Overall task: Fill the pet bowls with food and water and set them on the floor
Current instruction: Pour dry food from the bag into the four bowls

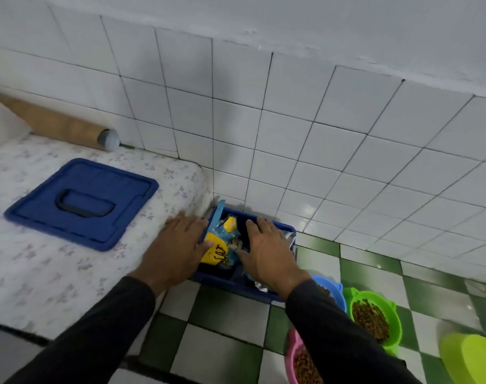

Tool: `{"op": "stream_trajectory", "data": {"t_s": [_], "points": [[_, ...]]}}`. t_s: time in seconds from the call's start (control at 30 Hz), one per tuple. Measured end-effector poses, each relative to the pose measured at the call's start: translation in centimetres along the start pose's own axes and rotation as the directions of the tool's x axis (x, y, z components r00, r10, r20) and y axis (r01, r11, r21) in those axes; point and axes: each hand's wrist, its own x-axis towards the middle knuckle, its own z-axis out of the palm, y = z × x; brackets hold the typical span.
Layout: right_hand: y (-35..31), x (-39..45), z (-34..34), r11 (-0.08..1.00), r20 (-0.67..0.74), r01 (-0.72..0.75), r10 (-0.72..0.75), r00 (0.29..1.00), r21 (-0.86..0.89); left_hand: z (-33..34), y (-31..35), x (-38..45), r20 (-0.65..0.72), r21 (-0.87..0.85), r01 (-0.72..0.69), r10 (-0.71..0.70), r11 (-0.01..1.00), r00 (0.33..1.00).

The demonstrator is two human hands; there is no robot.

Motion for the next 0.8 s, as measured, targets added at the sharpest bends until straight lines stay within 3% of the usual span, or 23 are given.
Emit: {"op": "stream_trajectory", "data": {"t_s": [0.47, 0.6, 0.8], "points": [[-14.5, 4.2, 0.4, 0.951, -0.005, 0.308, -0.308, 0.951, 0.015, -7.3, -12.5, -7.1, -0.135, -0.043, 0.369, -0.372, 0.928, 0.919], [-19.6, 6.2, 1.1, 0.945, 0.016, 0.320, -0.322, 0.947, 0.065, -8.8, -17.3, -7.6, -0.124, -0.043, 0.443, -0.445, 0.895, 0.887], [-24.9, 9.2, 2.1, 0.975, 0.054, 0.209, -0.213, 0.976, 0.069, -10.0, -24.1, -7.0, -0.159, -0.034, 0.441, -0.441, 0.897, 0.884]]}}
